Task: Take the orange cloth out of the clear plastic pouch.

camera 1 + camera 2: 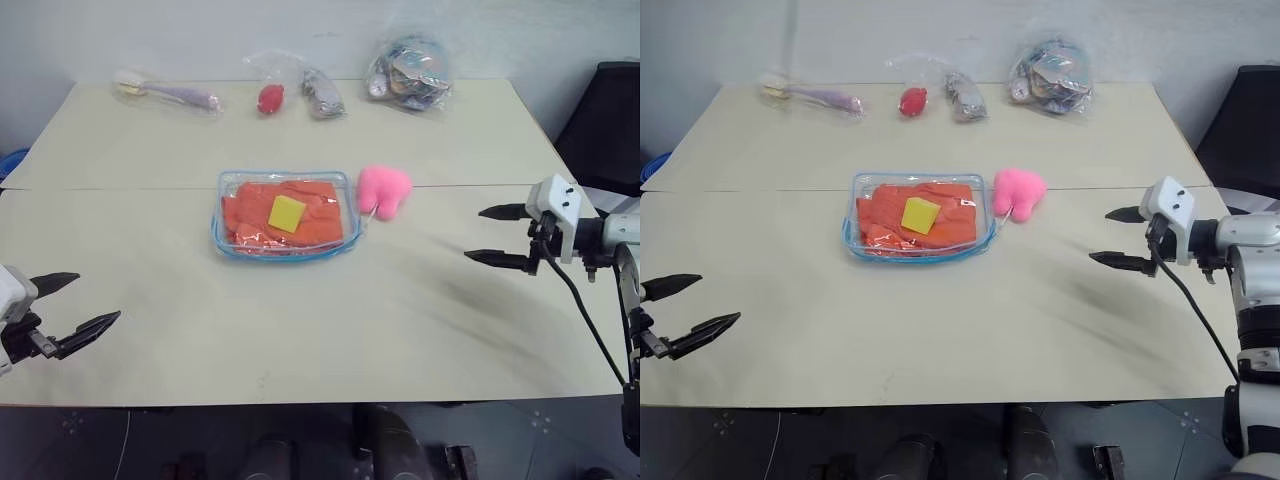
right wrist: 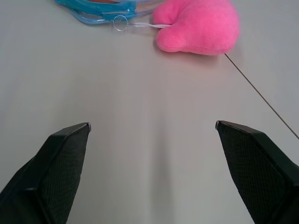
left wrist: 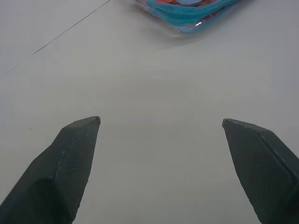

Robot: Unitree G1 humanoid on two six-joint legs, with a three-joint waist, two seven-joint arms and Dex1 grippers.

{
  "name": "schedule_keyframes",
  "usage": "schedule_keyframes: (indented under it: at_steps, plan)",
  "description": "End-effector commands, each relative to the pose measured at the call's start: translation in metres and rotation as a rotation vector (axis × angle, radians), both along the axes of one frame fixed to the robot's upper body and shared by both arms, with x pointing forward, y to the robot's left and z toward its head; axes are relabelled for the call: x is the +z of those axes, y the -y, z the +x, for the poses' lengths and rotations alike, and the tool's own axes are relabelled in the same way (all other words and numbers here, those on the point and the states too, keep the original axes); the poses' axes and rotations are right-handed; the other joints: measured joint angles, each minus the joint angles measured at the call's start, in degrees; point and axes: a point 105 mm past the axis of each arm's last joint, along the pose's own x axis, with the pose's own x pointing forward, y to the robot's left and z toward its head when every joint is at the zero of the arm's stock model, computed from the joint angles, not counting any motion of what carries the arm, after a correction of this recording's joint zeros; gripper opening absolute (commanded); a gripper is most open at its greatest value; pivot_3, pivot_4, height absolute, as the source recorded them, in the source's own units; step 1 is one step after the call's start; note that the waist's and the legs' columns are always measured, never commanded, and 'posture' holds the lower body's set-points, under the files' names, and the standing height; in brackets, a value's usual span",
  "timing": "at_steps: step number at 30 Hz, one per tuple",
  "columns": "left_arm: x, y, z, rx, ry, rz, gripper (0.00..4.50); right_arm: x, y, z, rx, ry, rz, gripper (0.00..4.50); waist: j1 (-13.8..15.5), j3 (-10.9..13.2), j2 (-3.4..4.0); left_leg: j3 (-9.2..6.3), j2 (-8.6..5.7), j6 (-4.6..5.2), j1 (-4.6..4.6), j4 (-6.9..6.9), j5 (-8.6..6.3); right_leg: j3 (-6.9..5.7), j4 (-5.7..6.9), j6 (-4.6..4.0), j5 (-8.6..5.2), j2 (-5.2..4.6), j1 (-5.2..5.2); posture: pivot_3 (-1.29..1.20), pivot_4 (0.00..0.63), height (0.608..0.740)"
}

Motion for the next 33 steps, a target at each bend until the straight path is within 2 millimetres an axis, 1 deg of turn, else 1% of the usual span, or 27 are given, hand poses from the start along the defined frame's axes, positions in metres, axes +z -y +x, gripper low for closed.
schedule_keyframes:
  at_steps: [1, 6, 11, 17, 21, 24, 27, 30, 32, 33]
  plan:
    - [0.008, 0.001, 0.0, -0.014, 0.016, 0.039, 4.45, 0.014, 0.003, -0.003, -0.007, 0.057, 0.012, 4.46, 0.0, 0.0, 0.0, 0.0, -0.01, 0.0, 0.0, 0.0, 0.0, 0.0, 0.0, 0.0, 0.0, 0.0, 0.0, 0.0, 0.15, 0.74]
    - [0.007, -0.001, 0.0, 0.0, 0.012, 0.044, 4.45, 0.014, 0.003, -0.002, -0.017, 0.065, 0.008, 4.46, 0.0, 0.0, 0.0, 0.0, -0.04, 0.0, 0.0, 0.0, 0.0, 0.0, 0.0, 0.0, 0.0, 0.0, 0.0, 0.0, 0.15, 0.74]
    - [0.005, -0.001, 0.0, 0.001, -0.003, 0.036, 4.45, 0.012, 0.006, 0.003, -0.058, 0.075, -0.015, 4.46, -0.01, 0.0, 0.0, 0.01, -0.03, 0.0, 0.0, 0.0, 0.0, 0.0, 0.0, 0.0, 0.0, 0.0, 0.0, 0.0, 0.15, 0.74]
    - [0.007, 0.002, 0.003, 0.007, 0.005, -0.011, 4.45, 0.014, 0.005, 0.003, -0.061, 0.067, 0.027, 4.46, 0.02, 0.0, 0.0, 0.01, -0.04, 0.0, 0.0, 0.01, 0.0, 0.0, 0.01, 0.0, 0.0, 0.0, 0.0, 0.0, 0.15, 0.74]
    - [0.011, 0.001, 0.009, 0.02, 0.036, -0.023, 4.45, 0.016, -0.001, 0.003, -0.053, 0.058, 0.055, 4.46, 0.01, 0.0, 0.0, 0.0, -0.03, 0.0, 0.0, 0.01, 0.0, 0.0, 0.01, 0.0, 0.0, 0.0, 0.0, 0.0, 0.15, 0.74]
    - [0.02, 0.01, 0.014, 0.001, 0.075, -0.078, 4.45, 0.015, -0.009, 0.001, -0.036, 0.058, 0.082, 4.46, 0.07, 0.0, 0.0, 0.0, -0.03, 0.0, 0.0, 0.02, 0.0, 0.0, 0.03, 0.0, 0.0, 0.0, 0.0, 0.0, 0.15, 0.74]
    - [0.029, 0.047, 0.03, -0.094, 0.122, -0.17, 4.45, 0.018, -0.043, -0.009, 0.038, 0.042, 0.183, 4.46, 0.39, 0.0, 0.0, -0.06, 0.04, -0.01, -0.01, 0.04, 0.0, -0.01, 0.05, 0.01, 0.01, -0.02, 0.01, 0.0, 0.15, 0.74]
    - [0.042, 0.084, 0.053, -0.164, 0.164, -0.256, 4.45, 0.023, -0.076, -0.021, 0.101, 0.039, 0.253, 4.46, 0.5, 0.0, 0.0, -0.23, -0.04, -0.01, -0.03, 0.16, 0.0, 0.0, 0.11, 0.07, 0.05, -0.14, 0.03, 0.0, 0.15, 0.74]
    - [0.046, 0.107, 0.071, -0.192, 0.153, -0.303, 4.45, 0.025, -0.096, -0.024, 0.105, 0.063, 0.275, 4.46, 0.7, -0.01, -0.01, -0.34, -0.12, 0.0, -0.03, 0.21, 0.01, 0.01, 0.19, 0.1, 0.07, -0.19, 0.05, 0.0, 0.15, 0.74]
    - [0.046, 0.115, 0.077, -0.2, 0.142, -0.31, 4.45, 0.026, -0.103, -0.025, 0.098, 0.073, 0.282, 4.46, 0.63, -0.03, -0.03, -0.35, -0.15, -0.02, -0.03, 0.26, 0.01, 0.01, 0.19, 0.1, 0.07, -0.14, 0.05, 0.0, 0.15, 0.74]
